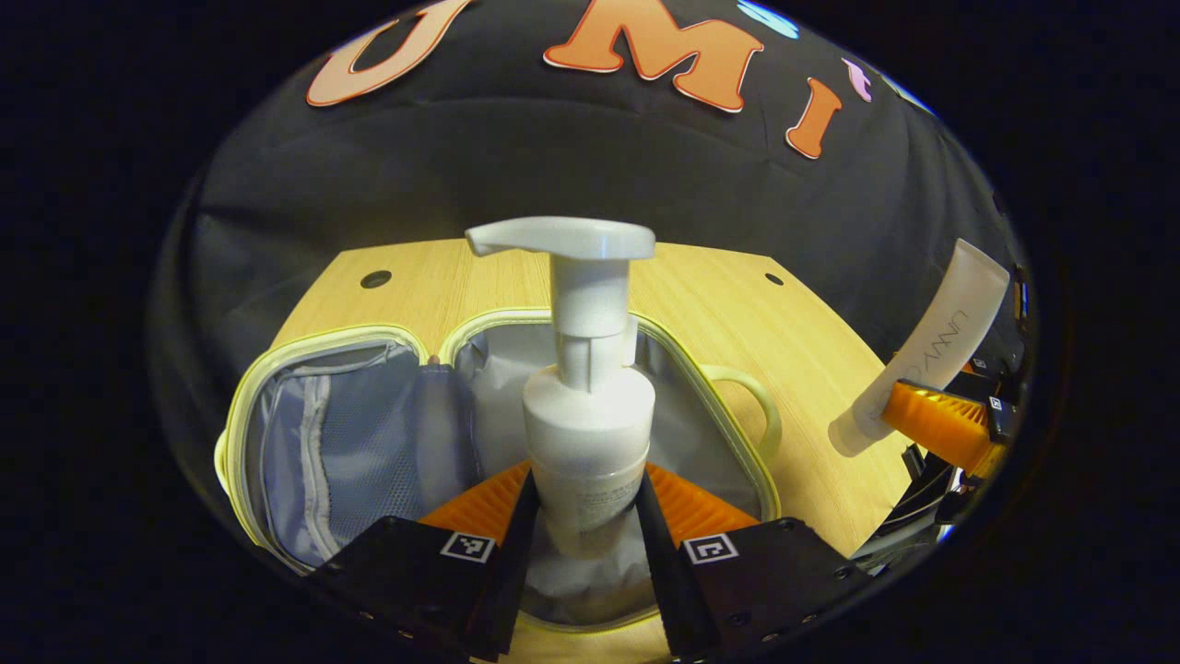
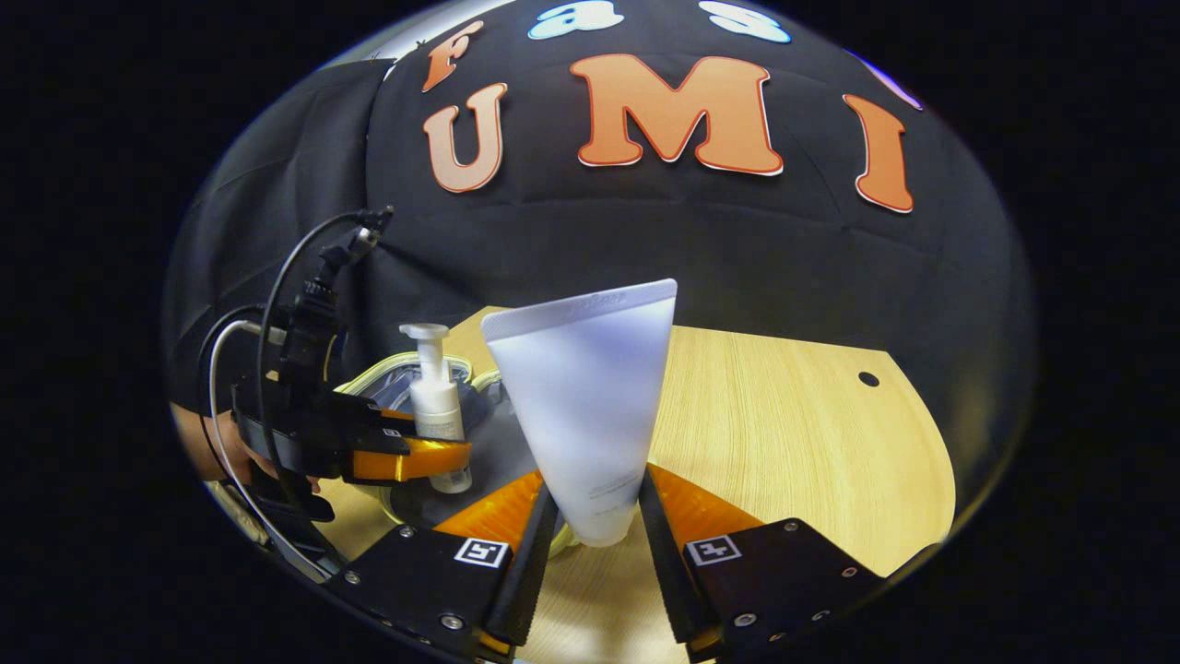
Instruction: First open the suitcase, pack the skin care products into it, and then close the suitcase.
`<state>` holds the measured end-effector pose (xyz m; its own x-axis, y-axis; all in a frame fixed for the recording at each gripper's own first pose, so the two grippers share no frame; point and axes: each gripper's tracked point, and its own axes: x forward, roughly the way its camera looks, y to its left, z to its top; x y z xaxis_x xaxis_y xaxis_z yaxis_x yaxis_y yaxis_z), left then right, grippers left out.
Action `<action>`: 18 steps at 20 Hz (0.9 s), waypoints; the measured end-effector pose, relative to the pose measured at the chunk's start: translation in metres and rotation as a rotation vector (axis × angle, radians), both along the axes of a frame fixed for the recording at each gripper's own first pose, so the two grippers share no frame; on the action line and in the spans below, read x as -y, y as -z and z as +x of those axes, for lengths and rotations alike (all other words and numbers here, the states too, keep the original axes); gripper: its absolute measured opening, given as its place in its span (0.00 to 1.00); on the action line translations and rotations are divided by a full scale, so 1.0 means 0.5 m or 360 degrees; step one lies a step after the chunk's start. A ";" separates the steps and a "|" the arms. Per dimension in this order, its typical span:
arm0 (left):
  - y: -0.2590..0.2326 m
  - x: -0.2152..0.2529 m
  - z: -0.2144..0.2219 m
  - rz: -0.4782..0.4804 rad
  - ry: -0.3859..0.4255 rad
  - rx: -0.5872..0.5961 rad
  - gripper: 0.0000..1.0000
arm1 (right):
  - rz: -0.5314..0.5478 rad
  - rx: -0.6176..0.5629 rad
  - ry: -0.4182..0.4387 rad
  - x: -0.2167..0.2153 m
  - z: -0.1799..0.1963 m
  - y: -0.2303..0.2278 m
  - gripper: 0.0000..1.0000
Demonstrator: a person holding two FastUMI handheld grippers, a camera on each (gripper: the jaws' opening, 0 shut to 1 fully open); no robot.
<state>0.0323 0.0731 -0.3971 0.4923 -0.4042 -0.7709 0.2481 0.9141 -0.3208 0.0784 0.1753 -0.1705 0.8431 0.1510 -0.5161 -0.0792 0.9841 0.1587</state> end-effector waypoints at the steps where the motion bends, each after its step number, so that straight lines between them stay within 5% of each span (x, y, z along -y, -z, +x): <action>1: 0.009 0.002 -0.001 0.0004 0.0006 -0.0038 0.58 | -0.0003 -0.0012 0.0017 -0.002 -0.003 0.005 0.56; 7: 0.053 0.025 -0.005 0.0067 0.0064 -0.0272 0.59 | 0.0009 -0.0068 0.0072 -0.026 -0.004 0.021 0.56; 18: 0.131 0.019 0.004 0.0270 -0.0087 -0.0522 0.61 | 0.0069 -0.0202 0.0046 -0.050 0.012 0.064 0.56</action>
<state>0.0342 0.0639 -0.4623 0.2255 -0.2369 -0.9450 0.1070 0.9701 -0.2177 0.0845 0.2005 -0.2024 0.7759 0.1522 -0.6123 -0.0277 0.9778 0.2079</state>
